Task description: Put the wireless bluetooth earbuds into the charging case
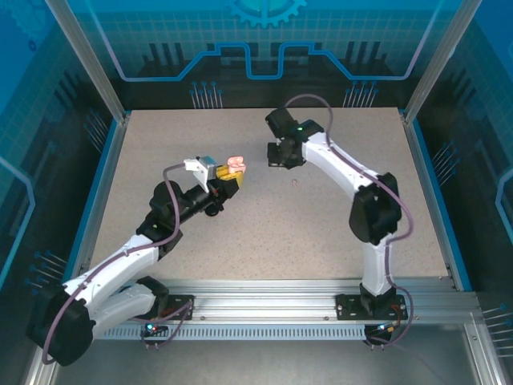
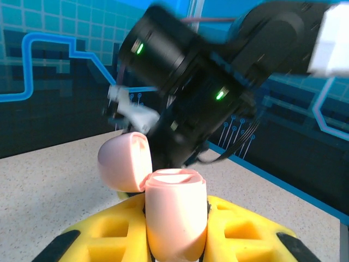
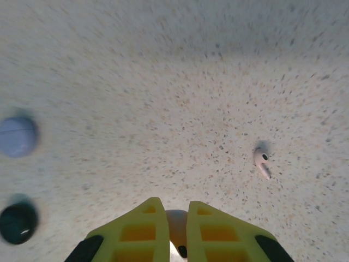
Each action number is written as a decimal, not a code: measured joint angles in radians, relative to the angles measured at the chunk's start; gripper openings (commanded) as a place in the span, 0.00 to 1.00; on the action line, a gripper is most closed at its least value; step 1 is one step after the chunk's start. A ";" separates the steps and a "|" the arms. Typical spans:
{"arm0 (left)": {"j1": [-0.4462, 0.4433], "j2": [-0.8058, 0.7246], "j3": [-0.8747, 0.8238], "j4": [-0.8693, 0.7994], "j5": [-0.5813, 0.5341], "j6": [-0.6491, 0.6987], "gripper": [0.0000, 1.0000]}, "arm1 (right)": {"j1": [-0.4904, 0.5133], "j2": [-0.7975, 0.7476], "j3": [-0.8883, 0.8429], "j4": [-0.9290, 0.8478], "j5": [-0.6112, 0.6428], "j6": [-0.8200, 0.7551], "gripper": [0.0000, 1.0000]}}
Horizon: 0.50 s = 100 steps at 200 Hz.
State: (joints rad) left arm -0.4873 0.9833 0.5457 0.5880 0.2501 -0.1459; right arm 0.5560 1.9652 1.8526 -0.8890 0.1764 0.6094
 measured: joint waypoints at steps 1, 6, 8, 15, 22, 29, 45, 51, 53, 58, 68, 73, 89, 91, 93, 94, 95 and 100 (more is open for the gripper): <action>-0.001 0.000 0.000 0.001 0.000 0.002 0.00 | 0.000 -0.009 -0.003 0.002 0.000 0.000 0.11; -0.006 0.002 -0.001 0.007 0.000 0.009 0.00 | 0.000 -0.037 -0.013 0.009 0.000 0.000 0.11; -0.009 0.003 -0.001 0.010 -0.002 0.014 0.00 | 0.001 -0.052 -0.018 0.013 0.000 0.000 0.11; -0.016 0.004 -0.001 0.019 -0.005 0.022 0.00 | 0.002 -0.097 -0.033 0.024 0.000 0.000 0.11; -0.025 0.005 -0.001 0.031 -0.011 0.032 0.00 | 0.003 -0.142 -0.050 0.035 0.001 0.000 0.11; -0.033 0.005 -0.001 0.041 -0.016 0.043 0.00 | 0.005 -0.185 -0.067 0.047 0.002 0.000 0.11; -0.048 0.007 -0.001 0.066 -0.029 0.064 0.00 | 0.014 -0.289 -0.110 0.077 0.003 0.000 0.11; -0.053 0.010 -0.001 0.077 -0.032 0.075 0.00 | 0.018 -0.327 -0.127 0.091 0.003 0.000 0.11; -0.055 0.011 -0.001 0.081 -0.034 0.078 0.00 | 0.019 -0.340 -0.133 0.095 0.003 0.000 0.11; -0.059 0.014 -0.001 0.091 -0.037 0.086 0.00 | 0.023 -0.372 -0.148 0.106 0.003 0.000 0.11; -0.067 0.021 -0.001 0.108 -0.045 0.102 0.00 | 0.030 -0.431 -0.175 0.132 0.002 -0.001 0.11; -0.070 0.024 -0.001 0.115 -0.047 0.108 0.00 | 0.035 -0.460 -0.190 0.151 -0.001 -0.003 0.11; -0.079 0.032 -0.001 0.148 -0.056 0.131 0.00 | 0.048 -0.543 -0.237 0.204 -0.003 -0.007 0.11; -0.079 0.034 -0.001 0.151 -0.056 0.134 0.00 | 0.049 -0.553 -0.243 0.213 -0.006 -0.007 0.11; -0.080 0.034 -0.001 0.155 -0.058 0.138 0.00 | 0.051 -0.563 -0.249 0.222 -0.008 -0.007 0.11; -0.080 0.034 -0.001 0.156 -0.058 0.139 0.00 | 0.052 -0.567 -0.251 0.225 -0.008 -0.007 0.11; -0.081 0.035 -0.001 0.158 -0.059 0.140 0.00 | 0.053 -0.571 -0.253 0.228 -0.008 -0.008 0.11; -0.082 0.036 0.000 0.165 -0.062 0.147 0.00 | 0.057 -0.593 -0.268 0.249 -0.013 -0.008 0.12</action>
State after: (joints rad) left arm -0.5697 1.0195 0.5453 0.7532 0.1883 0.0010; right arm 0.6132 1.3724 1.5848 -0.6395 0.1631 0.6010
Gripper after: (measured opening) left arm 0.221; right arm 0.116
